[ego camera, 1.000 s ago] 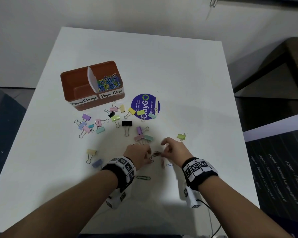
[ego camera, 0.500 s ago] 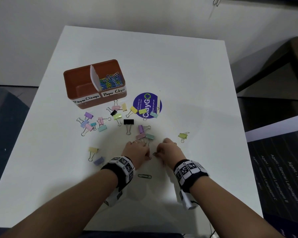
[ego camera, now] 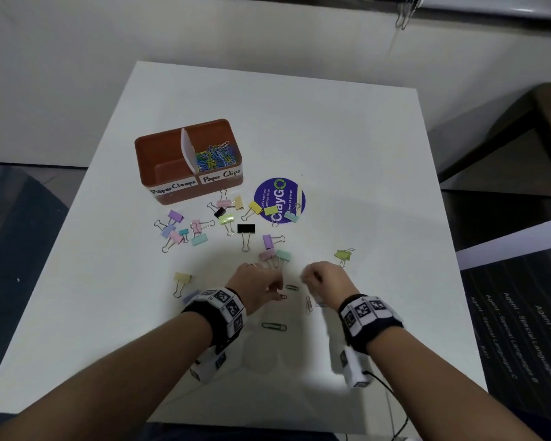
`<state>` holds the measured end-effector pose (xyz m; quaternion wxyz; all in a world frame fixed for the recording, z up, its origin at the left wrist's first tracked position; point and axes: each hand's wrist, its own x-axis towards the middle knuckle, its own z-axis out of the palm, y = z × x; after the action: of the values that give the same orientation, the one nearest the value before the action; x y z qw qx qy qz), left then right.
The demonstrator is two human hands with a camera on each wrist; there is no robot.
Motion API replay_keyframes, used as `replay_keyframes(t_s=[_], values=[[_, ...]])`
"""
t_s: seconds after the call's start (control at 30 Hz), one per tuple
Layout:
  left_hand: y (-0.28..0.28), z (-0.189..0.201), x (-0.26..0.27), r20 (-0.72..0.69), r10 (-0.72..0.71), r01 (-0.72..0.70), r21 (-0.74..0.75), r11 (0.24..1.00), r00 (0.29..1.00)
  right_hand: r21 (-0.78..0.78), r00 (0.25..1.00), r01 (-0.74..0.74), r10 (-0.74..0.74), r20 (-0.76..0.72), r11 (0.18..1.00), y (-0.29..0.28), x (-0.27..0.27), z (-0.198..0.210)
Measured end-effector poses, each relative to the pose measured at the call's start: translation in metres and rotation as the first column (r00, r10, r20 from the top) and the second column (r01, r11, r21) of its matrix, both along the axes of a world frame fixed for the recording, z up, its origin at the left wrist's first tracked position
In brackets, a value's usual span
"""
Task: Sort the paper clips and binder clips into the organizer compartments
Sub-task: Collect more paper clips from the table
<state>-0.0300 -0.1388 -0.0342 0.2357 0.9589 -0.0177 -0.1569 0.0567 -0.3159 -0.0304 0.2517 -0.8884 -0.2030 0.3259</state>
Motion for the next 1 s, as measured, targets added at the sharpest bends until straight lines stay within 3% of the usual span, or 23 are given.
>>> replay_keyframes(t_s=[0.23, 0.43, 0.77, 0.9, 1.0], values=[[-0.01, -0.003, -0.016, -0.136, -0.096, 0.106, 0.066, 0.992, 0.986, -0.078, 0.997, -0.042, 0.037, -0.074, 0.996, -0.041, 0.01, 0.003], [-0.02, -0.008, -0.024, -0.218, -0.183, 0.228, 0.202, 0.953, 0.959, -0.087, 0.99, -0.107, 0.098, -0.101, 0.991, -0.044, -0.009, -0.006], [-0.019, -0.007, -0.023, -0.261, -0.255, 0.32, 0.248, 0.915, 0.931, -0.158, 0.986, -0.156, 0.163, 0.031, 0.975, -0.038, -0.016, -0.017], [-0.022, -0.006, -0.022, -0.263, -0.294, 0.367, 0.296, 0.882, 0.919, -0.211, 0.975, -0.215, 0.221, 0.005, 0.953, -0.037, -0.017, -0.015], [-0.022, -0.008, -0.022, -0.244, -0.314, 0.381, 0.317, 0.869, 0.918, -0.188, 0.987, -0.16, 0.162, -0.008, 0.969, -0.035, -0.017, -0.012]])
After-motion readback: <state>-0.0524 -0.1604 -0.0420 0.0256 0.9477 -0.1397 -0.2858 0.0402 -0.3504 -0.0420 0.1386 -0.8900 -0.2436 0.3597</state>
